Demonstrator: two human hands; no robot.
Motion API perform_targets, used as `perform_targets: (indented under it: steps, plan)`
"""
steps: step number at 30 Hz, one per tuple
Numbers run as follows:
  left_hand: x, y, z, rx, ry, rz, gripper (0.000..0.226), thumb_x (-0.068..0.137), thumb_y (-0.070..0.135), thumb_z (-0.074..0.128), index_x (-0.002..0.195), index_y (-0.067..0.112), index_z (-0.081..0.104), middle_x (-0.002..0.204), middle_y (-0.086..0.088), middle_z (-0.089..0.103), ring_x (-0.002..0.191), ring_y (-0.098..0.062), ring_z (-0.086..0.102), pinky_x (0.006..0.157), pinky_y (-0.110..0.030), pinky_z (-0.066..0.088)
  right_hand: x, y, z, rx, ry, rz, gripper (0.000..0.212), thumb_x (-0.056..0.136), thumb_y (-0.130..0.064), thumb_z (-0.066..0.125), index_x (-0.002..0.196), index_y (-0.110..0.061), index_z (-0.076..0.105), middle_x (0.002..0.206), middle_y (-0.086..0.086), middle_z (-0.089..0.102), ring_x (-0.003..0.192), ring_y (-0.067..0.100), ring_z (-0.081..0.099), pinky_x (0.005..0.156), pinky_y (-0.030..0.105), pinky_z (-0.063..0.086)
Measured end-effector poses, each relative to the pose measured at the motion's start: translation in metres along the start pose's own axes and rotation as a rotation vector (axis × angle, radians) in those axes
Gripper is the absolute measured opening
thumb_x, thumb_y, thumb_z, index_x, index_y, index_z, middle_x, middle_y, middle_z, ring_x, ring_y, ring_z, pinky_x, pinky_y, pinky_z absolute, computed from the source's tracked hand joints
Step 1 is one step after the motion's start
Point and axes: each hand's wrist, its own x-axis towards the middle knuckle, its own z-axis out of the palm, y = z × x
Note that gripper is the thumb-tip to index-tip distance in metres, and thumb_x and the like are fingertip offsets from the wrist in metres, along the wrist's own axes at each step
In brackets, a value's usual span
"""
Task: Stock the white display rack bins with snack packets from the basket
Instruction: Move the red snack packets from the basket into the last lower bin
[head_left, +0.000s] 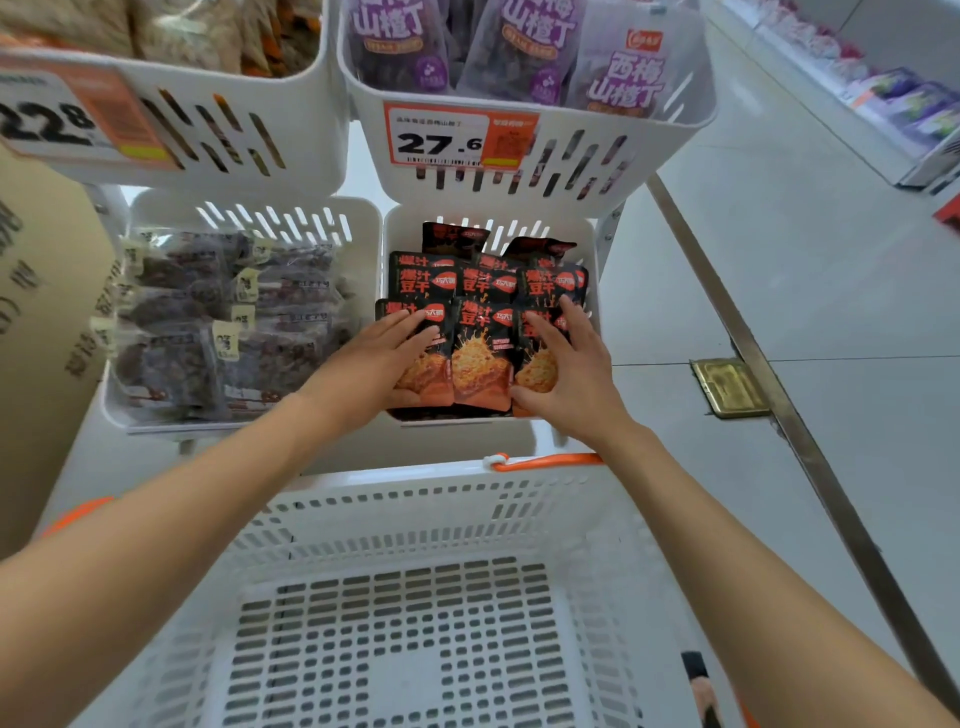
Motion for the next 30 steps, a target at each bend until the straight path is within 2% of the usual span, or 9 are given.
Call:
perform_targets:
  steps: [5, 9, 14, 20, 26, 30]
  plan:
    - [-0.005, 0.009, 0.001, 0.053, 0.053, 0.000, 0.082, 0.089, 0.040, 0.068, 0.156, 0.020, 0.024, 0.164, -0.007, 0.018, 0.151, -0.028, 0.011, 0.121, -0.042, 0.018, -0.004, 0.004, -0.002, 0.034, 0.018, 0.000, 0.084, 0.077, -0.049, 0.073, 0.150, -0.035, 0.034, 0.163, -0.002, 0.007, 0.150, 0.021, 0.012, 0.120, 0.051, 0.023]
    - [-0.010, 0.013, 0.000, 0.063, 0.049, -0.002, 0.085, 0.088, 0.038, 0.070, 0.157, 0.020, 0.022, 0.162, -0.009, 0.019, 0.150, -0.029, 0.012, 0.120, -0.043, 0.023, -0.007, 0.004, -0.007, 0.053, 0.032, 0.019, 0.083, 0.078, -0.044, 0.076, 0.149, -0.036, 0.034, 0.163, -0.003, 0.008, 0.150, 0.020, 0.013, 0.120, 0.047, 0.024]
    - [-0.016, 0.016, -0.005, 0.006, 0.103, -0.038, 0.084, 0.085, 0.041, 0.071, 0.154, 0.015, 0.030, 0.160, -0.012, 0.025, 0.149, -0.032, 0.019, 0.118, -0.046, 0.028, -0.010, 0.002, -0.011, 0.050, 0.030, 0.018, 0.084, 0.078, -0.044, 0.076, 0.149, -0.036, 0.033, 0.163, -0.004, 0.008, 0.150, 0.020, 0.013, 0.121, 0.047, 0.022]
    - [-0.019, 0.022, -0.010, -0.032, 0.102, -0.071, 0.085, 0.086, 0.040, 0.072, 0.155, 0.017, 0.026, 0.161, -0.009, 0.022, 0.148, -0.030, 0.022, 0.116, -0.044, 0.029, -0.010, -0.005, -0.015, 0.027, 0.004, 0.031, 0.084, 0.079, -0.044, 0.076, 0.150, -0.034, 0.033, 0.163, -0.001, 0.012, 0.149, 0.021, 0.015, 0.120, 0.046, 0.022]
    - [-0.018, 0.025, -0.004, 0.042, -0.057, -0.135, 0.100, 0.084, 0.053, 0.066, 0.159, 0.019, 0.011, 0.166, -0.006, 0.007, 0.153, -0.026, 0.004, 0.123, -0.040, 0.014, -0.013, -0.020, -0.017, 0.064, -0.023, 0.083, 0.083, 0.079, -0.042, 0.076, 0.150, -0.034, 0.034, 0.163, 0.003, 0.016, 0.149, 0.023, 0.018, 0.119, 0.049, 0.026]
    - [-0.003, 0.019, -0.001, 0.050, 0.039, -0.171, 0.090, 0.092, 0.047, 0.061, 0.159, 0.016, 0.009, 0.166, -0.008, 0.006, 0.153, -0.026, 0.002, 0.123, -0.040, 0.010, -0.012, -0.020, -0.015, 0.057, -0.006, 0.078, 0.082, 0.080, -0.042, 0.076, 0.150, -0.034, 0.034, 0.163, 0.003, 0.015, 0.149, 0.024, 0.018, 0.119, 0.044, 0.023]
